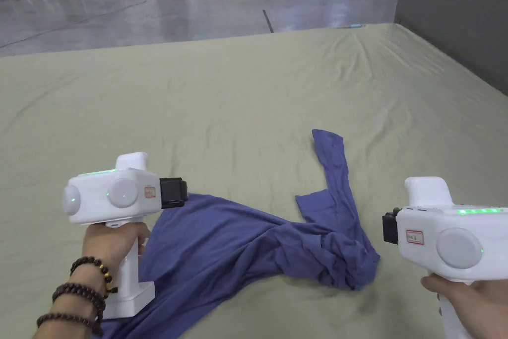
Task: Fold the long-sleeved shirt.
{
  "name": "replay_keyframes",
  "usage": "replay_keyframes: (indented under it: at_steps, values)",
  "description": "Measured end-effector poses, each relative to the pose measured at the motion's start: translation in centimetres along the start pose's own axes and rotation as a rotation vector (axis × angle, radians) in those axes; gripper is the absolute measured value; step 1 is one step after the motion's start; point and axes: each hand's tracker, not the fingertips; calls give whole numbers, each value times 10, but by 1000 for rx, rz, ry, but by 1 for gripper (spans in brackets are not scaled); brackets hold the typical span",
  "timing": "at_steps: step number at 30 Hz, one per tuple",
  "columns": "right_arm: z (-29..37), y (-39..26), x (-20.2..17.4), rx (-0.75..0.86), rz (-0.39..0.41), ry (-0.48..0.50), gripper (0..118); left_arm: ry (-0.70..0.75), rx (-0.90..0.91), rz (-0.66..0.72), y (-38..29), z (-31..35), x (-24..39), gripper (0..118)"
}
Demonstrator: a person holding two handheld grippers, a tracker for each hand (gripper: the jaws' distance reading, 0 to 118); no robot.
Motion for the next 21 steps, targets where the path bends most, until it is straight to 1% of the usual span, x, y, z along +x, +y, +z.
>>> replay_keyframes:
  at_steps: [1, 6, 7, 9, 10, 11, 12, 13, 14, 15, 16, 17, 18, 19, 20, 21]
  values:
    - [-7, 1, 1, -8, -1, -3, 2, -3, -10, -5, 5, -14, 2, 107]
    - [-39, 1, 4, -68, -8, -5, 2, 54, -188, -88, 7, -115, 5, 107]
    - [-43, 1, 5, -76, -6, -5, 2, 75, -205, -111, 5, -126, 8, 106]
    - [-49, 0, 6, -91, 2, -11, 2, 96, -155, -157, -6, -133, 14, 106]
    - [-51, 0, 7, -97, 8, -16, 2, 107, -133, -151, -8, -128, 16, 98]
    - [-54, 1, 9, -99, 9, -19, 2, 102, -139, -133, -6, -120, 17, 78]
    - [-57, 3, 12, -102, 9, -21, 2, 115, -109, -126, -4, -108, 18, 32]
    - [-60, 5, 15, -106, 7, -25, 2, 147, -80, -148, -3, -96, 21, 0]
    - [-62, 8, 16, -108, 2, -31, 2, 109, -99, -157, -7, -86, 18, 0]
    - [-63, 12, 18, -111, -5, -30, 2, 37, -75, -137, -8, -79, 19, 0]
    - [-63, 15, 21, -113, -15, -21, 2, 28, -67, -132, -9, -71, 19, 0]
    - [-65, 19, 22, -120, -21, -15, 5, 38, -49, -143, -8, -55, 22, 0]
    - [-69, 21, 24, -138, -30, -5, 29, 48, 3, -149, -7, -44, 22, 0]
    - [-73, 23, 25, -159, -29, 1, 84, 35, 20, -138, -6, -35, 20, 0]
    - [-79, 25, 27, -172, -27, 12, 105, 18, 40, -115, -3, -26, 18, 0]
    - [-89, 25, 28, -203, -18, 37, 106, 1, 59, -87, 4, -14, 18, 0]
